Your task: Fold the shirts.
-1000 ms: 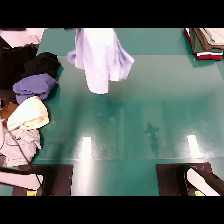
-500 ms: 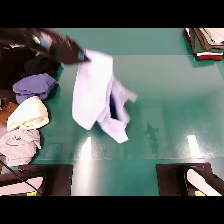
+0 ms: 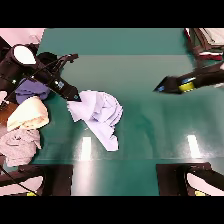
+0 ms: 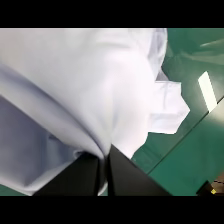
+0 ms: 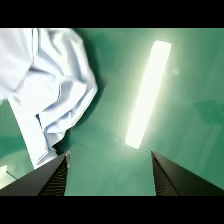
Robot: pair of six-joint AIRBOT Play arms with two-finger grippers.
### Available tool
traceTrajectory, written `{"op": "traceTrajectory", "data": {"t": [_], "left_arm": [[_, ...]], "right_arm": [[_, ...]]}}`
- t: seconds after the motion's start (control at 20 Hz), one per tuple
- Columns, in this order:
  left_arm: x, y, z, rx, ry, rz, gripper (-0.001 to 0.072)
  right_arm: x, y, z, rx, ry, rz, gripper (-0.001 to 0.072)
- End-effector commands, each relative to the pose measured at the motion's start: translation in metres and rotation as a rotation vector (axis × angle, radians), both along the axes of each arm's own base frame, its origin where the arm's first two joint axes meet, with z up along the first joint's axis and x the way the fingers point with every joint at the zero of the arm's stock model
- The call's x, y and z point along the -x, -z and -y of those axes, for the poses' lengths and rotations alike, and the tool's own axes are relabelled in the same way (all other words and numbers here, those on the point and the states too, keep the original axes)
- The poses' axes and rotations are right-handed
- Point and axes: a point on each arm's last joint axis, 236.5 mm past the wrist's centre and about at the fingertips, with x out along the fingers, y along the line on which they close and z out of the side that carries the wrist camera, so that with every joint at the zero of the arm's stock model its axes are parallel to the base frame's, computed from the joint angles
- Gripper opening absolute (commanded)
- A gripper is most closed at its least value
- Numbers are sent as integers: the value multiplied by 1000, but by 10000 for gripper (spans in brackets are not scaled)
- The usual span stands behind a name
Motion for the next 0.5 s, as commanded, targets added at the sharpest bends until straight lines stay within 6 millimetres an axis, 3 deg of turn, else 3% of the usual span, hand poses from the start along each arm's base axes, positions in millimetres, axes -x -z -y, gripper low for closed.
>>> {"op": "traceTrajectory", "data": {"t": [0.0,0.25,0.45], "left_arm": [[5,7,-9,-19,-14,-33,27],[6,3,-9,-18,-8,-33,28],[-2,-9,-8,-10,-9,8,28]], "right_arm": [[12,73,-61,24,-95,-76,570],[30,141,-102,72,-183,-191,569],[30,154,-125,16,-154,-220,568]]}}
